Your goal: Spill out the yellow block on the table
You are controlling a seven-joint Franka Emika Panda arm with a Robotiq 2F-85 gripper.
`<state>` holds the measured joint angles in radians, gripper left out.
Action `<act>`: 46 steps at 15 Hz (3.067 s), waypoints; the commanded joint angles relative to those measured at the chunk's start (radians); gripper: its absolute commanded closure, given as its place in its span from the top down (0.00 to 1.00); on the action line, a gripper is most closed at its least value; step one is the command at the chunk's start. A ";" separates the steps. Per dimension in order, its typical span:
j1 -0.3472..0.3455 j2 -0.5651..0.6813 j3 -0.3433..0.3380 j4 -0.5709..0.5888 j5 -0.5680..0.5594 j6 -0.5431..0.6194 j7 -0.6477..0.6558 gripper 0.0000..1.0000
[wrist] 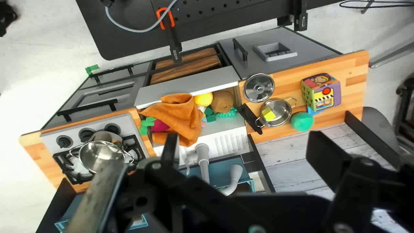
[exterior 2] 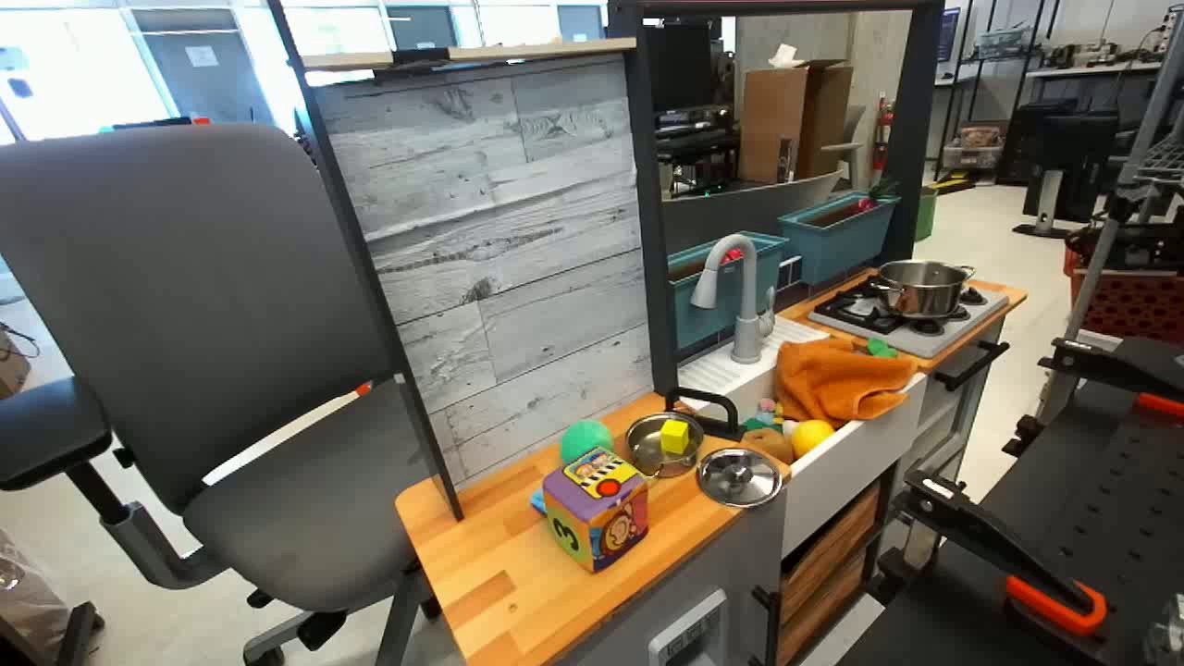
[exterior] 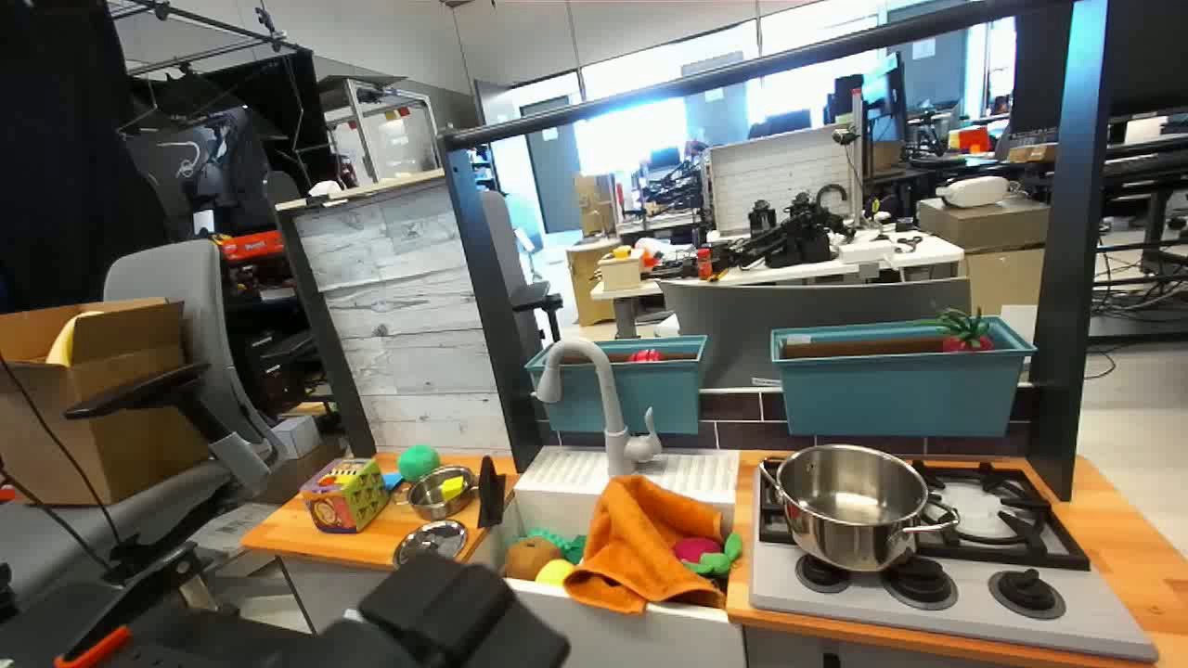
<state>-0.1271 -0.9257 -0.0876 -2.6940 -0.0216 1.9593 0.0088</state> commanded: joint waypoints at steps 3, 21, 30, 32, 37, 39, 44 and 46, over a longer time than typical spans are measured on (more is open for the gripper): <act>0.002 0.001 -0.001 0.005 -0.001 -0.003 0.001 1.00; 0.123 0.908 0.108 0.369 -0.076 0.400 0.076 1.00; 0.215 1.450 0.115 0.835 -0.074 0.383 0.255 1.00; 0.237 1.529 0.115 0.898 -0.065 0.384 0.258 1.00; 0.273 1.650 0.125 0.974 -0.043 0.376 0.246 1.00; 0.278 1.700 0.124 1.019 -0.020 0.363 0.253 1.00; 0.266 1.808 0.107 1.139 0.039 0.332 0.269 1.00; 0.256 1.848 0.100 1.200 0.062 0.326 0.282 1.00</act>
<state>0.1398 0.8540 0.0218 -1.6113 0.0043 2.3331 0.2736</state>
